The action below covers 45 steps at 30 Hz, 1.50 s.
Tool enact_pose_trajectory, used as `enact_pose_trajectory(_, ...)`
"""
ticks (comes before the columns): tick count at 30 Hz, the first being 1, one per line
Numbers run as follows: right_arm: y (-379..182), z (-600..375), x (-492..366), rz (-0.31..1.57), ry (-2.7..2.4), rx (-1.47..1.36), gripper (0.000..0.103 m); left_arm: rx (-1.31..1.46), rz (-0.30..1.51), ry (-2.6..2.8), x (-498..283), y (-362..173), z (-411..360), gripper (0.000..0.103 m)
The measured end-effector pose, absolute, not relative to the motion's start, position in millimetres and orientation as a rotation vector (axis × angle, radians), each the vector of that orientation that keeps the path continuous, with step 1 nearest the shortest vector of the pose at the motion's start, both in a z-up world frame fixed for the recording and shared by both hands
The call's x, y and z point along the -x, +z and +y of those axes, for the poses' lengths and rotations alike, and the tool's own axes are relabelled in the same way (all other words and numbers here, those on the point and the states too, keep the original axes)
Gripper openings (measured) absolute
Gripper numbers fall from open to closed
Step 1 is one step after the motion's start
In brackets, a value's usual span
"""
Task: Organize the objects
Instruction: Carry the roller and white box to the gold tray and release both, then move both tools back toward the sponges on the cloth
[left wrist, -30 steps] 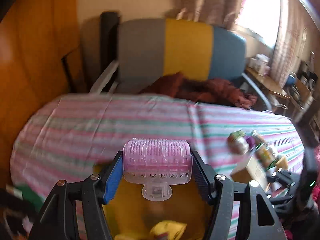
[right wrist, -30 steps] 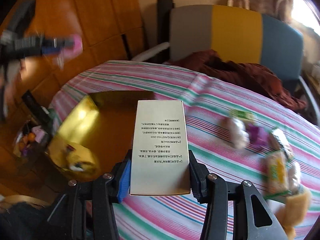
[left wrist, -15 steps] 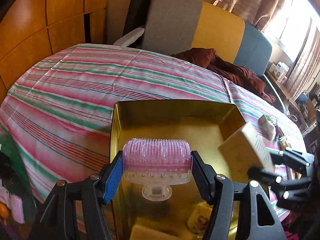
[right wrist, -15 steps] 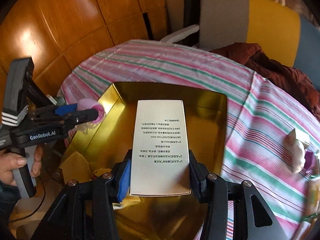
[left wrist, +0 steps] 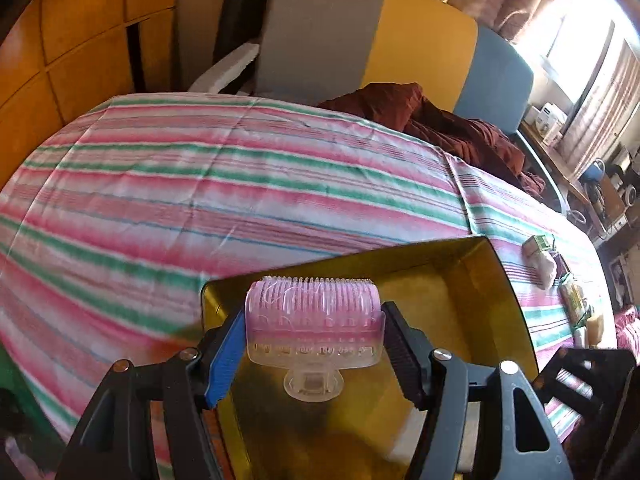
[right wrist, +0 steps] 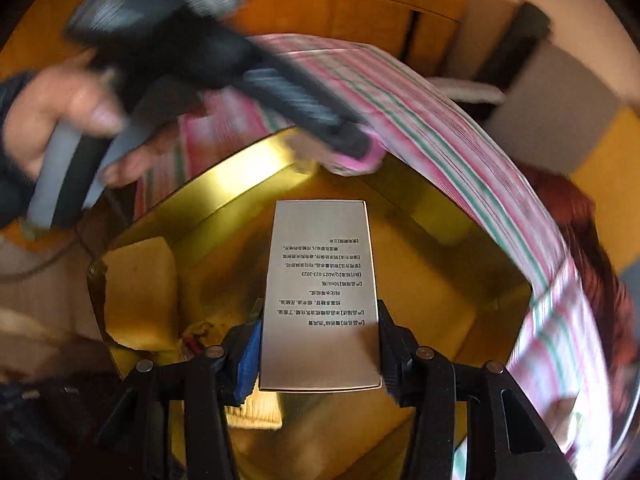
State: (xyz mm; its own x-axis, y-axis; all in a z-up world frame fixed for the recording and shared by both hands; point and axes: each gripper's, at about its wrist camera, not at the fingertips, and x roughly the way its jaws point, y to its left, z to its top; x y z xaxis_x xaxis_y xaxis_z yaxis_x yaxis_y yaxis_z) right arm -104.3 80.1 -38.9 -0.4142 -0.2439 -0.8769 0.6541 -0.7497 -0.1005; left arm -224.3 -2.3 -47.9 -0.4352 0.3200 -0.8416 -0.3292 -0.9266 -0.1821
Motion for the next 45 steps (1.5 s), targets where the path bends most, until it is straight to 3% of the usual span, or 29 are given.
enact_pose_trajectory(2,-41,68,108,0.632,-2.119,-1.223,0.050,1.376,0.007,2.391,230,-43,-2,0.082)
enact_pose_trajectory(7,-50,43,124,0.697,-2.082,-1.184,0.051,1.317,-0.075,2.498,232,-23,-22,0.083)
enact_pose_trajectory(13,-40,52,147,0.525,-2.240,-1.127,0.083,1.247,-0.134,2.623,197,-6,-55,0.083)
enact_pose_trajectory(30,-27,109,96,0.117,-2.493,-1.259,0.095,1.106,-0.148,2.800,69,-4,-48,0.083)
enact_pose_trajectory(45,-12,130,47,0.005,-2.664,-1.193,0.099,1.010,0.045,2.899,25,6,-10,0.083)
